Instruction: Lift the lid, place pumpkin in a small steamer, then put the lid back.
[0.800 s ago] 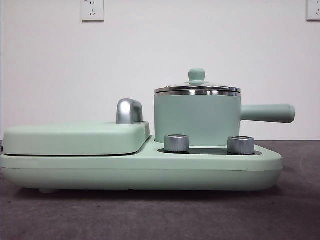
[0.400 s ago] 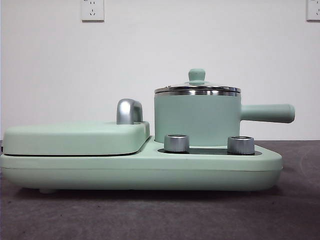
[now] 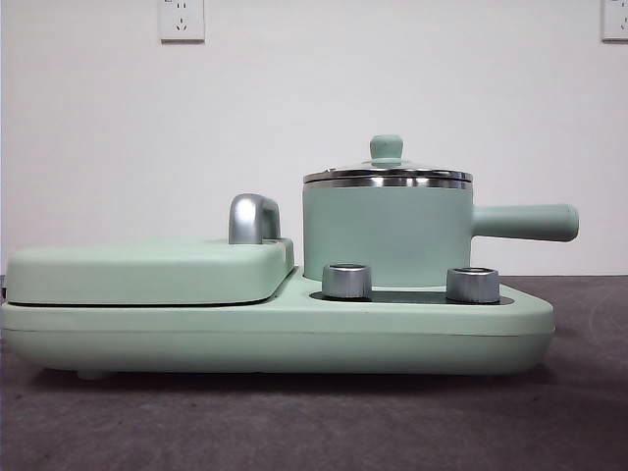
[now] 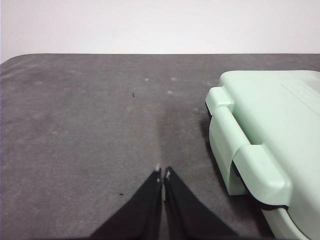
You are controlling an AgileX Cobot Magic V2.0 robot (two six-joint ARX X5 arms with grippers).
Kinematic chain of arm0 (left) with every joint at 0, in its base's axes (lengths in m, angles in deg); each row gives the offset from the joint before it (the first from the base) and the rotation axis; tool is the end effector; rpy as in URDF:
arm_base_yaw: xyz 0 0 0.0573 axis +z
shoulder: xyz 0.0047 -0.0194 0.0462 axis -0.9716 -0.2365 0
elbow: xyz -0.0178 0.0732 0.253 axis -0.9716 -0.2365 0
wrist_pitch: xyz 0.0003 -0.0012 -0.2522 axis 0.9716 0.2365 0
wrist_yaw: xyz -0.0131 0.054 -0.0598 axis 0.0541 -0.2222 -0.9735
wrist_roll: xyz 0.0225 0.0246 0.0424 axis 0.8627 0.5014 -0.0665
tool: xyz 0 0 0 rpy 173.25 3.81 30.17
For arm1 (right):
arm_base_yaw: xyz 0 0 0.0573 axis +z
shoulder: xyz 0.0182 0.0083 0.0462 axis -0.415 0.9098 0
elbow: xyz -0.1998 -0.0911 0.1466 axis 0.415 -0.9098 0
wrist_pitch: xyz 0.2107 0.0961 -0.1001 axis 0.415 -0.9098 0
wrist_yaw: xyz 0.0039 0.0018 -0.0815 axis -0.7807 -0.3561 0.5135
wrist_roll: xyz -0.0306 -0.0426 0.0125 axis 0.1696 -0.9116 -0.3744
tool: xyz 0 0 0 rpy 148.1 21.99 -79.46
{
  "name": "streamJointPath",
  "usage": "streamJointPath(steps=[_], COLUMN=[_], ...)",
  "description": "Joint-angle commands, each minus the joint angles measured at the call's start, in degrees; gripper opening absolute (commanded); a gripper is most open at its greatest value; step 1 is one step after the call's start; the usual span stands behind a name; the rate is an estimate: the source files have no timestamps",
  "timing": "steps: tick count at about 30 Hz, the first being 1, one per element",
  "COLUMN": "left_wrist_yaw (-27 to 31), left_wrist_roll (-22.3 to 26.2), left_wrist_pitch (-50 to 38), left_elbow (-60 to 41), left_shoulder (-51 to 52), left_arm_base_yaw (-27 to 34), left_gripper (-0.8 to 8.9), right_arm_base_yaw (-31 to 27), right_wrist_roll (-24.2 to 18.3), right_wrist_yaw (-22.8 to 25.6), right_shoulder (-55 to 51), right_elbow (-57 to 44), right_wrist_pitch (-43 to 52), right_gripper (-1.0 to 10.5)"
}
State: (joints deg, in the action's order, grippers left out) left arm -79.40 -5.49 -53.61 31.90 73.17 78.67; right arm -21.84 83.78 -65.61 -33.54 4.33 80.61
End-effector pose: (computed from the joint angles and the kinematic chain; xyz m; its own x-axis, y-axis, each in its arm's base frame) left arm 0.0948 0.0008 0.1578 0.9877 -0.0695 -0.1401 0.0690 0.9976 -0.0081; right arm 0.0967 0.0053 0.1635 0.9965 0.0724 -0.0421 -0.0755 0.9942 -0.0772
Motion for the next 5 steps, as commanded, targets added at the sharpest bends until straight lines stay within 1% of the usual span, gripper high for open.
streamJointPath(steps=[1, 5], left_wrist_yaw=[-0.02, -0.02], left_wrist_roll=[0.22, 0.22], left_wrist_pitch=[-0.70, -0.70], left_elbow=[-1.14, -1.14], left_shoulder=[0.07, 0.07], left_arm_base_yaw=[0.09, 0.09], left_gripper=[0.07, 0.07], right_arm_base_yaw=[0.17, 0.17], right_wrist_roll=[0.66, 0.66], right_wrist_yaw=[0.02, 0.04], right_shoulder=[0.02, 0.02], right_elbow=[-0.22, -0.22], right_wrist_pitch=[0.66, 0.66], right_gripper=[0.2, 0.2])
